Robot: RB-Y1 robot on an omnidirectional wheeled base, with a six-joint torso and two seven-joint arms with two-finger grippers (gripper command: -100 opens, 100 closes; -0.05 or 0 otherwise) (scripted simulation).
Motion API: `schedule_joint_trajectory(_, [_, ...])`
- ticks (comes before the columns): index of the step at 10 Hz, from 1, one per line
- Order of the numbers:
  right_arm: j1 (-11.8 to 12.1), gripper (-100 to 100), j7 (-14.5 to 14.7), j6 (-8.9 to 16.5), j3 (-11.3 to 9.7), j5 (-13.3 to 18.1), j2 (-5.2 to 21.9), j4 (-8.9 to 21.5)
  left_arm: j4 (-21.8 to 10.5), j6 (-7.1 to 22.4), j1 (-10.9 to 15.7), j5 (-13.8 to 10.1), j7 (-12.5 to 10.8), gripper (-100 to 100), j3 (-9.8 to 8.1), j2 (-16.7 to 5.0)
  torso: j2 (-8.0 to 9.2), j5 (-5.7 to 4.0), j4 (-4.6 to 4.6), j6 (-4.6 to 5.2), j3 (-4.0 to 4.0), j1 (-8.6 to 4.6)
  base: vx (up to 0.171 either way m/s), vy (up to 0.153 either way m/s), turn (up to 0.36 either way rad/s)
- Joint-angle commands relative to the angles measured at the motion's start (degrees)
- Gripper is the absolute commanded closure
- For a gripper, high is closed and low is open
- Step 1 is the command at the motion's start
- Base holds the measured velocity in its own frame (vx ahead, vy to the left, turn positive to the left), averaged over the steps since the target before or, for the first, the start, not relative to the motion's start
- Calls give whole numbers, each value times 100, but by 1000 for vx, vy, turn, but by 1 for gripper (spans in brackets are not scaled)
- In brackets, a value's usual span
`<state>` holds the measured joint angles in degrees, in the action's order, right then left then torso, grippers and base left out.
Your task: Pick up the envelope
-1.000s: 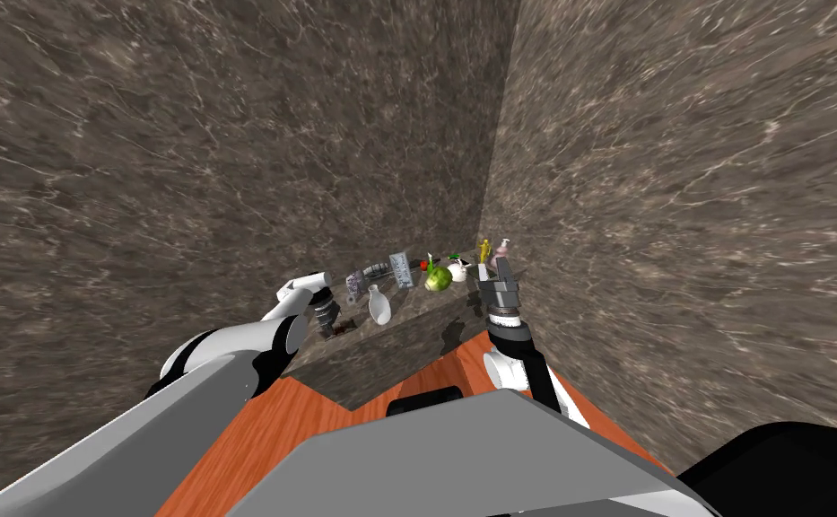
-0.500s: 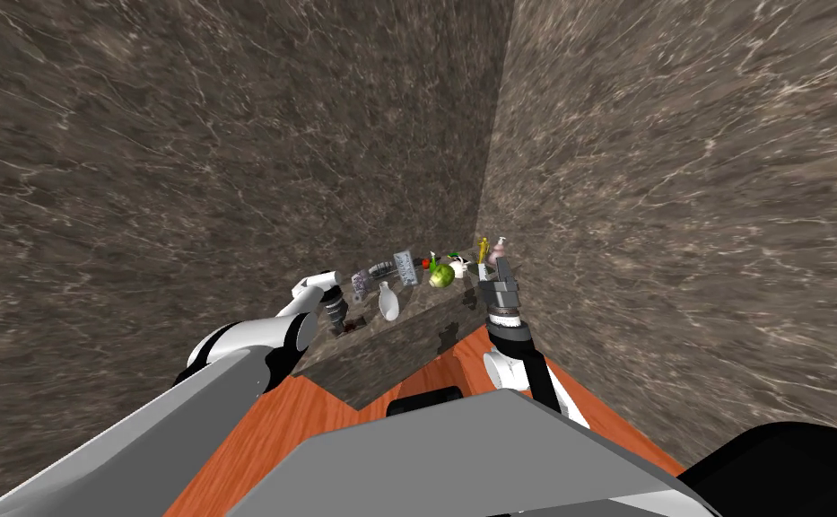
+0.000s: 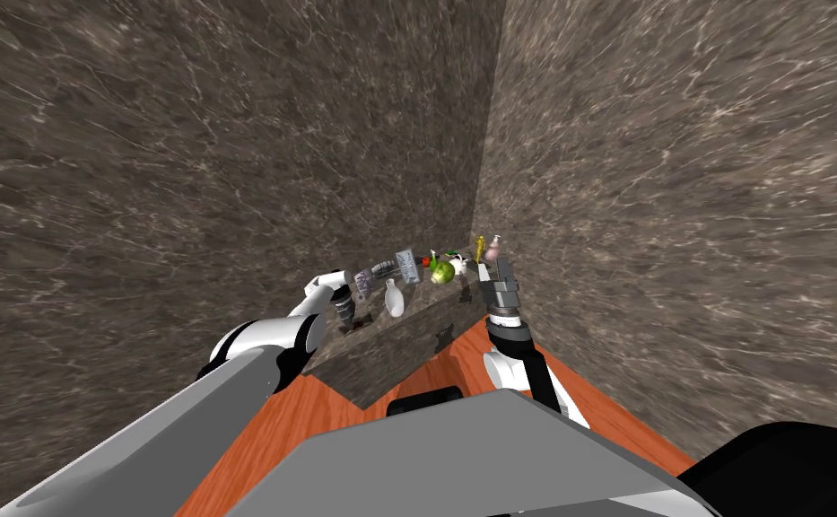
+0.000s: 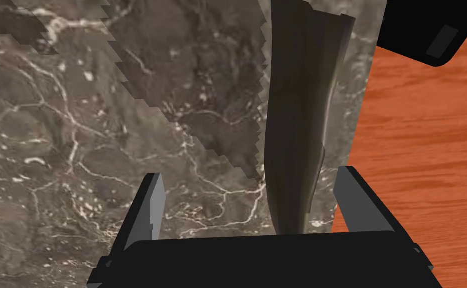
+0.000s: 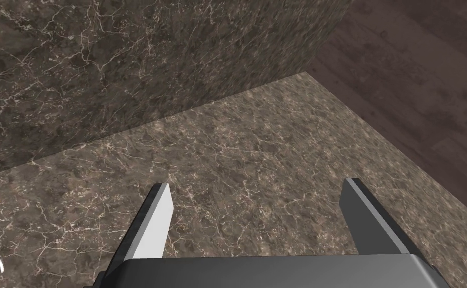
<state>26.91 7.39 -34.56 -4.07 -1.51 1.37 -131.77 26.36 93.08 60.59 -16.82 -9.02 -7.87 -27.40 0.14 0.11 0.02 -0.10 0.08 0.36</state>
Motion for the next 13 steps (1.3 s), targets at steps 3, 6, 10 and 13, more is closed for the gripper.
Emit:
schedule_joint_trajectory(3, [0, 0, 0, 0, 0, 0, 0, 0, -112, -114, 175, -6, -572, -100, 184, 371, 4, 1, 1, 2, 2, 7, -57, 123, -136])
schedule_joint_trajectory(6, [0, 0, 0, 0, 0, 0, 0, 0, -112, -114, 175, -6, -735, -100, 184, 371, 1, 1, 1, -1, 1, 3, -39, 82, -21])
schedule_joint_trajectory(10, [-1, 0, 0, 0, 0, 0, 1, 0, -87, -160, 279, -18, -1405, -100, 358, 740, 18, 3, 3, 4, 9, 19, -70, 126, -131])
schedule_joint_trajectory(13, [-1, 0, 0, 0, 0, 0, 0, 0, -74, -183, 331, -23, -1782, -100, 445, 925, -2, 0, -1, 4, -1, 9, -39, 104, -81])
